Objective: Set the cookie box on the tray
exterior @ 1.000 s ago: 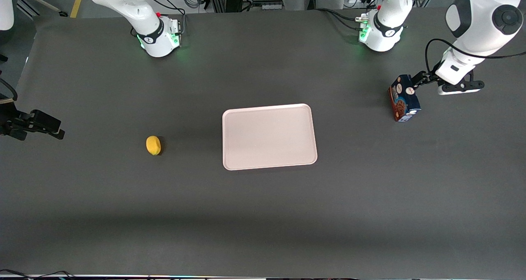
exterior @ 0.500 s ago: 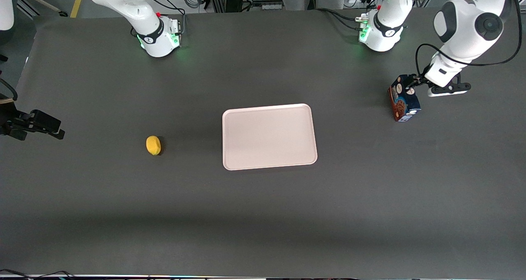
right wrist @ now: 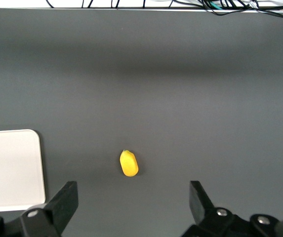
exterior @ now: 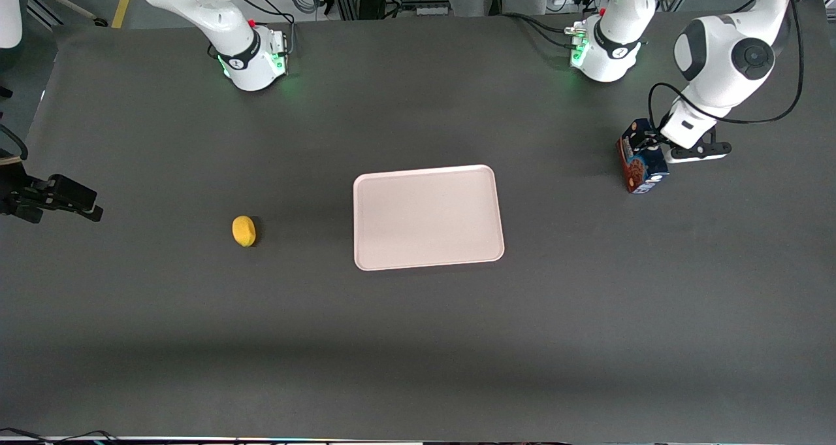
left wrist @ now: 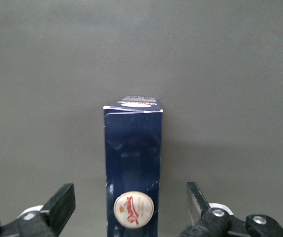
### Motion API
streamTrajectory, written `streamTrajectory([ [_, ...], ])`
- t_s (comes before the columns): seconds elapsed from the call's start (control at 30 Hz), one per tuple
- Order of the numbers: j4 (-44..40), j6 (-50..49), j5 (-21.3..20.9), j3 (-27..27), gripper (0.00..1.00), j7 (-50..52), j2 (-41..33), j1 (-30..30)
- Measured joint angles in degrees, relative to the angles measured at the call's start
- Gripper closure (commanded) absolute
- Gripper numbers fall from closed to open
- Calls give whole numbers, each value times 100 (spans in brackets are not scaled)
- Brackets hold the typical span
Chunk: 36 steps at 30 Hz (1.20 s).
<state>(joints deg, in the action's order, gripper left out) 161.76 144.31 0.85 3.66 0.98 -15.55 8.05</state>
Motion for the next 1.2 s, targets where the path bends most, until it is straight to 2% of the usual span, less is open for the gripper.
streamTrajectory([
  [0.33,81,363,0,20,0,0,352,-134],
  [0.63,146,539,0,21,7,-9,477,-203],
  [0.7,171,603,0,21,13,-11,492,-204],
  [0.9,209,673,0,21,22,-46,519,-204],
  [0.97,209,683,-1,21,35,-85,521,-204],
  [1.03,209,690,-1,21,39,-142,522,-204],
  [1.13,209,691,-1,18,53,-224,526,-201],
  [1.2,210,693,-1,17,57,-248,532,-198],
])
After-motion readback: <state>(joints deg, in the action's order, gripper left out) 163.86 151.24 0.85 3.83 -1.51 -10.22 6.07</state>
